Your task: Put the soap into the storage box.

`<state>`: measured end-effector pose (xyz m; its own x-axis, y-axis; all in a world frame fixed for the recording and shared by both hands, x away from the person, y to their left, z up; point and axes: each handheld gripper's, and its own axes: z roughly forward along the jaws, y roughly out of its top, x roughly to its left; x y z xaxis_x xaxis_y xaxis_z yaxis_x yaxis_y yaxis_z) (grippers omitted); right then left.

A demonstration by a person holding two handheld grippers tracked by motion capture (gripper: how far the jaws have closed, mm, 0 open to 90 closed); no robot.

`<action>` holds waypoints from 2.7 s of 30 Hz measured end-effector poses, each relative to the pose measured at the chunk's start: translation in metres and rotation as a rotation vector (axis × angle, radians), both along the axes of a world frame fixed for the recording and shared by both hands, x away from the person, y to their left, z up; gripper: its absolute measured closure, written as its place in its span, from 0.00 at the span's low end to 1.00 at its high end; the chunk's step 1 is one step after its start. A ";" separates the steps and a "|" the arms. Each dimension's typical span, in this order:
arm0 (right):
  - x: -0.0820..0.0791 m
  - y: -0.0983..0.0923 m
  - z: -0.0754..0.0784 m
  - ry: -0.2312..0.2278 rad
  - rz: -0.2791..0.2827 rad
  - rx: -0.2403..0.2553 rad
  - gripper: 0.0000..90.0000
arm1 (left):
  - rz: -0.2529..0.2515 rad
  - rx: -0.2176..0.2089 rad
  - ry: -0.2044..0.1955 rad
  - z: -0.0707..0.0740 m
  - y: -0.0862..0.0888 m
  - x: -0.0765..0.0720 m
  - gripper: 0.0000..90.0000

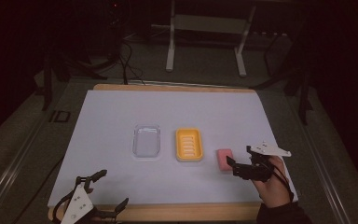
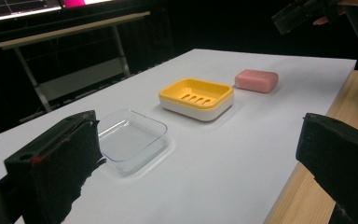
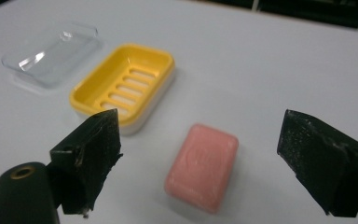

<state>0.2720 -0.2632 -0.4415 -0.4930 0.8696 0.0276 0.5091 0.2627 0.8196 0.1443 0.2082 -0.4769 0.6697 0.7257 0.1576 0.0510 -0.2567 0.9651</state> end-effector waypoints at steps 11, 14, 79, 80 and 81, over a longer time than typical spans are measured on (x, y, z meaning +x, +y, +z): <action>0.014 0.000 -0.023 0.268 -0.084 -0.103 0.15 | -0.008 0.005 0.007 0.000 -0.001 0.000 0.01; 0.015 0.000 -0.027 0.325 -0.097 -0.129 0.15 | -0.010 0.008 0.009 -0.001 -0.001 0.000 0.01; 0.078 0.051 -0.019 0.948 -0.256 -0.325 0.21 | -0.030 0.034 0.029 -0.003 -0.006 0.001 0.01; 0.080 0.051 -0.018 0.941 -0.247 -0.329 0.22 | -0.030 0.035 0.029 -0.003 -0.006 0.001 0.01; 0.081 0.051 -0.017 0.933 -0.246 -0.331 0.24 | -0.031 0.034 0.028 -0.003 -0.006 0.001 0.01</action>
